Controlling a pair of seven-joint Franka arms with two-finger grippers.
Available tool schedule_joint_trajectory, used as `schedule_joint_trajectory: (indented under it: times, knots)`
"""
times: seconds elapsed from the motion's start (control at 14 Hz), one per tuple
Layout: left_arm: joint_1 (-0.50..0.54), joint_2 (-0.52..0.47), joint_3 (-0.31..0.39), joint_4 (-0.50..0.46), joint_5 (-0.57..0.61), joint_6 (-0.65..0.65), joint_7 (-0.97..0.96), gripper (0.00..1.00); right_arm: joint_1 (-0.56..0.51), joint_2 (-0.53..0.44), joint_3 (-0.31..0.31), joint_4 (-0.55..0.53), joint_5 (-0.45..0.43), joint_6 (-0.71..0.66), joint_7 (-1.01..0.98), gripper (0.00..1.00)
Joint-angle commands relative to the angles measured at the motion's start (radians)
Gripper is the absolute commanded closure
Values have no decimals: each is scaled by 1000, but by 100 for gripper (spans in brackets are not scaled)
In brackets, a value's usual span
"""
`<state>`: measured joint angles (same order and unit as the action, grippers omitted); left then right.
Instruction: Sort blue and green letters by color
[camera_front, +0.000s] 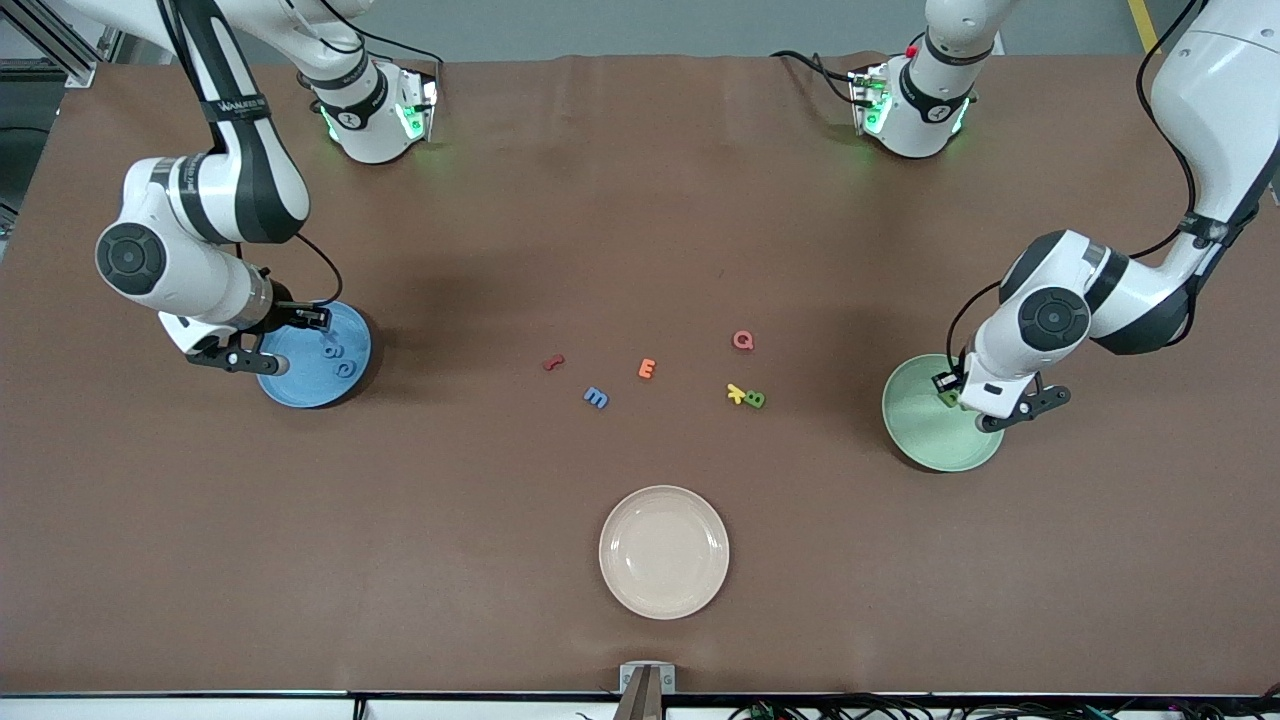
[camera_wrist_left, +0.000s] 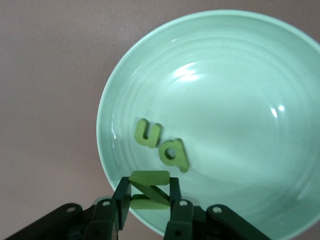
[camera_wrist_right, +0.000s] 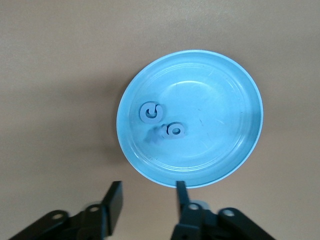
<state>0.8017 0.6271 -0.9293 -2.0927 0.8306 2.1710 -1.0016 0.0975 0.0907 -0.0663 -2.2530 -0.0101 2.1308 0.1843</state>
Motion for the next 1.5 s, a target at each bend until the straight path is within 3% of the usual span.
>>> schedule_joint_trajectory:
  times: [0.0, 0.43, 0.57, 0.71, 0.79, 0.86, 0.93, 1.14, 1.43]
  knots:
    - [10, 22, 0, -7, 38, 27, 6, 96, -19, -31, 20, -28, -10, 14, -8, 0]
    - [7, 43, 26, 3, 39, 72, 6, 94, 46, -22, 26, 9, 39, 31, 33, 0]
    - [5, 46, 24, 5, 39, 75, 6, 85, 112, 10, 26, 55, 64, 34, 133, 0]
    - [5, 46, 24, 5, 39, 75, 5, 68, 189, 55, 26, 113, 65, 34, 265, 0]
    - [5, 46, 24, 5, 39, 76, 5, 47, 233, 79, 26, 148, 67, 35, 332, 0]
    - [5, 46, 24, 8, 39, 75, -2, 13, 275, 111, 26, 188, 76, 35, 399, 0]
    - [5, 45, 24, 10, 38, 76, 0, 0, 309, 150, 26, 229, 84, 38, 452, 0]
    - [1, 36, 11, 17, 36, 76, -9, 0, 413, 266, 26, 329, 88, 112, 619, 0]
    - [-7, 34, -89, 51, 22, 70, -80, 0, 520, 430, 25, 462, 81, 189, 785, 0]
